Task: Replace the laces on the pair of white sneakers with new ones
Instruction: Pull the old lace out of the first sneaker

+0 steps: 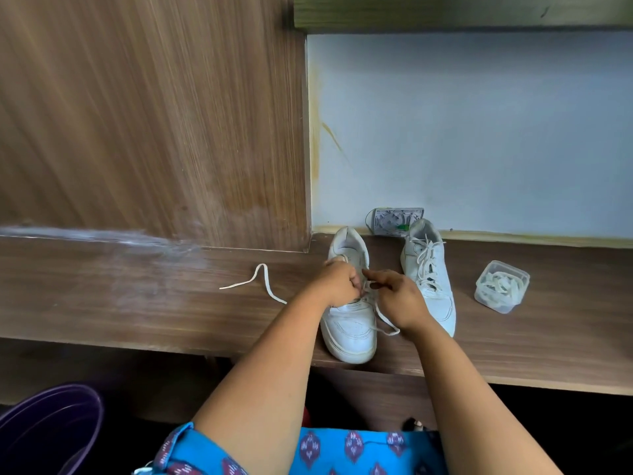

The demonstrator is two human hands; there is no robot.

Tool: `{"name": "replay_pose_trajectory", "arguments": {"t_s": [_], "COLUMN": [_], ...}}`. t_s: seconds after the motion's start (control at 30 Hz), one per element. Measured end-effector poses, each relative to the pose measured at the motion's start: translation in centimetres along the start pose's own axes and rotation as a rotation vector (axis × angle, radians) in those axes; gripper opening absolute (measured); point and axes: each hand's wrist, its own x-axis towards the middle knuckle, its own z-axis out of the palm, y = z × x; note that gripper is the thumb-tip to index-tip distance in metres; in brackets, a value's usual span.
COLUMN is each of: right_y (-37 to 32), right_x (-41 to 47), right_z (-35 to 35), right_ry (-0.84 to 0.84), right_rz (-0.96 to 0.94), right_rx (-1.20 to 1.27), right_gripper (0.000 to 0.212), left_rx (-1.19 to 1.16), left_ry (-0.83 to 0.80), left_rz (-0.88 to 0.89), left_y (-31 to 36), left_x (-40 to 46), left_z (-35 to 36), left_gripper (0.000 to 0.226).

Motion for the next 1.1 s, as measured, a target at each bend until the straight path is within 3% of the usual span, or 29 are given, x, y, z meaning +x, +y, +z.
{"name": "replay_pose_trajectory", "arguments": {"t_s": [0.2,0.27,0.33,0.37,0.5,0.53,0.6,0.67,0.73,0.77,0.83,0.9,0.93,0.97,1.0,1.1], "right_y": [-0.3,-0.2,0.2,0.4,0.2,0.0,-0.1,-0.2,-0.3,-0.3,-0.1,0.2,0.2,0.3,0.4,0.4], "right_x": [-0.3,-0.4,-0.3,-0.3,-0.1,-0.1,-0.1,-0.1,-0.3,-0.3,-0.4,-0.4,-0.5,-0.4,-0.4,-0.3], "right_z": [-0.3,-0.6,-1.0,-1.1,-0.8,-0.6,-0.3,-0.2,-0.1,-0.1,-0.2,-0.3,-0.4,-0.5,-0.6,-0.4], "right_ry": [0.000,0.014,0.036,0.035,-0.007,-0.014,-0.031,-0.029,-0.029,-0.032,-0.029,-0.019,-0.015,-0.012,-0.011,-0.011], "right_rz": [0.045,0.045,0.060,0.070,0.060,0.053,0.033,0.026,0.020,0.018,0.023,0.036,0.036,0.035,0.034,0.030], "right_rx": [0.098,0.116,0.145,0.161,0.146,0.133,0.103,0.101,0.135,0.146,0.140,0.145,0.156,0.167,0.169,0.149], "right_gripper": [0.039,0.036,0.036,0.035,0.035,0.034,0.035,0.035,0.034,0.034,0.034,0.037,0.037,0.038,0.038,0.038], "left_rx": [-0.347,-0.644,-0.891,-0.897,-0.400,-0.262,-0.009,0.061,-0.011,-0.125,-0.585,-1.260,-1.483,-1.518,-1.350,-0.492], "left_ry": [-0.107,-0.126,-0.043,0.012,0.207,0.166,0.058,0.028,0.025,-0.003,-0.033,0.051,0.121,0.193,0.249,0.261], "left_rz": [-0.100,-0.226,-0.339,-0.346,-0.097,-0.037,0.034,0.018,-0.019,-0.029,-0.041,-0.072,-0.098,-0.133,-0.174,-0.130], "left_y": [-0.6,-1.0,-1.8,-2.2,-1.7,-1.7,-1.5,-1.7,-1.8,-1.7,-1.8,-2.2,-2.7,-3.1,-3.3,-3.3], "left_x": [-0.5,-0.7,-0.6,-0.5,-0.2,0.2,0.3,0.6,0.3,-0.1,-0.8,-1.7,-2.0,-2.1,-2.0,-1.3], "left_z": [-0.6,-1.4,-2.2,-2.6,-2.6,-2.1,-1.2,-0.6,-0.4,-0.7,-2.4,-4.7,-5.7,-6.2,-6.1,-3.8], "left_gripper": [0.014,0.016,0.016,0.016,0.015,0.008,0.016,0.021,0.016,0.012,0.009,0.015,0.015,0.014,0.014,0.023]}}
